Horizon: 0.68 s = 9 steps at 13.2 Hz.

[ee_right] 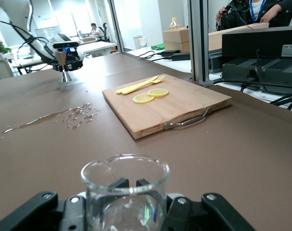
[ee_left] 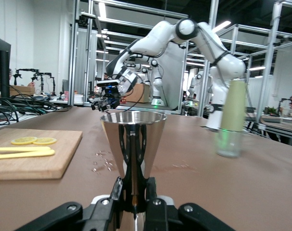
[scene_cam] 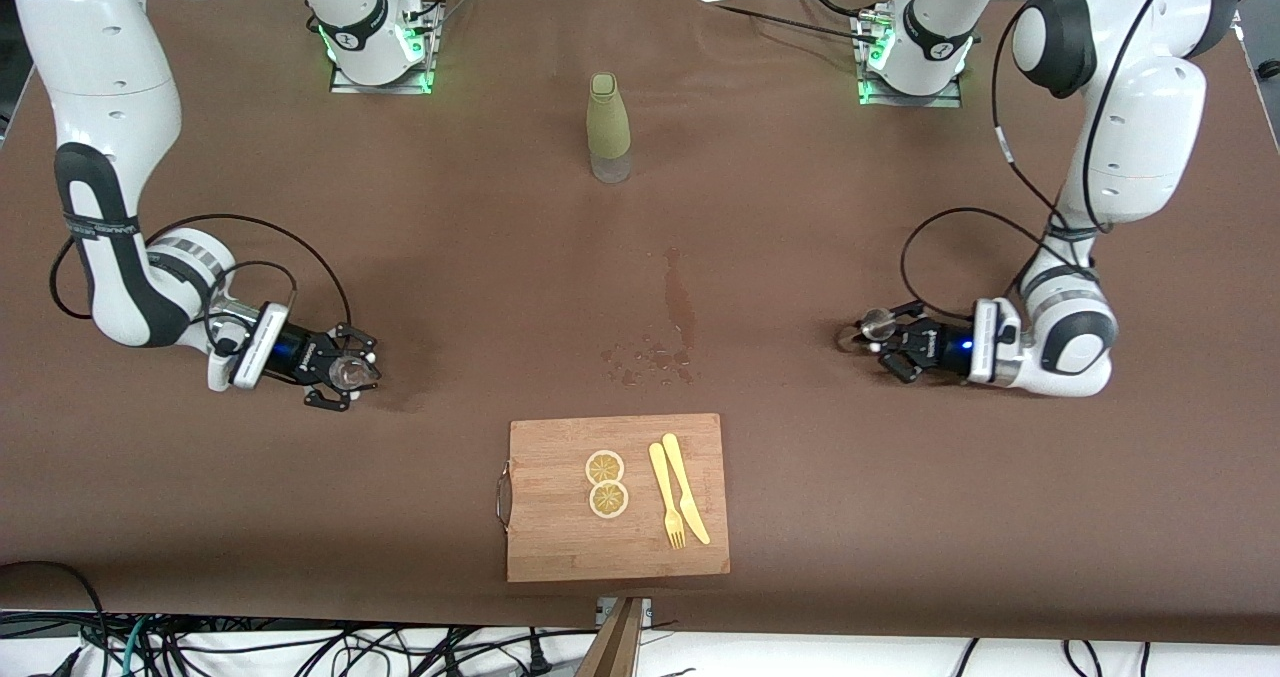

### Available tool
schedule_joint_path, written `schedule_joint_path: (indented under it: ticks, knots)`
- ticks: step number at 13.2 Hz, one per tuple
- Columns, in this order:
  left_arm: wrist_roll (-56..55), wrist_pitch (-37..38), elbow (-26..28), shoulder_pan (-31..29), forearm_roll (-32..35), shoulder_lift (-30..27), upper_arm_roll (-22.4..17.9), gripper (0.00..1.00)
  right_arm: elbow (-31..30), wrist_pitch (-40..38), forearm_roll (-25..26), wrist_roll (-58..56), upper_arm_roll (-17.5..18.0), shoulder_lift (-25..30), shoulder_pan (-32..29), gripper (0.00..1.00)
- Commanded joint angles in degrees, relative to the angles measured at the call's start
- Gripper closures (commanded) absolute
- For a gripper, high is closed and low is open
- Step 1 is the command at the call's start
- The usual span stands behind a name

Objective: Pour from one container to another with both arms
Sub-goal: 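Lift the beaker with the right gripper while the left gripper lifts the jigger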

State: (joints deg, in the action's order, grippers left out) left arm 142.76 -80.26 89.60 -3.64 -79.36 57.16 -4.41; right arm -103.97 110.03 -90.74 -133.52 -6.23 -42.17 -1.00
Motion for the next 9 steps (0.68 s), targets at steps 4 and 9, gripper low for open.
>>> schedule_joint_path:
  ticks: [4,9]
  knots:
    - [-7.9,-17.3,-2.6,6.4,-4.3,-0.6,10.5,1.0,-0.6,18.2,-12.1,6.9,-0.1,5.5,13.9,0.85]
    - [-9.6,-24.8,-3.7,11.9,-7.6,-0.1,15.2,1.0,-0.2,38.3,-21.8,10.9,-0.1,10.9,27.0,0.85]
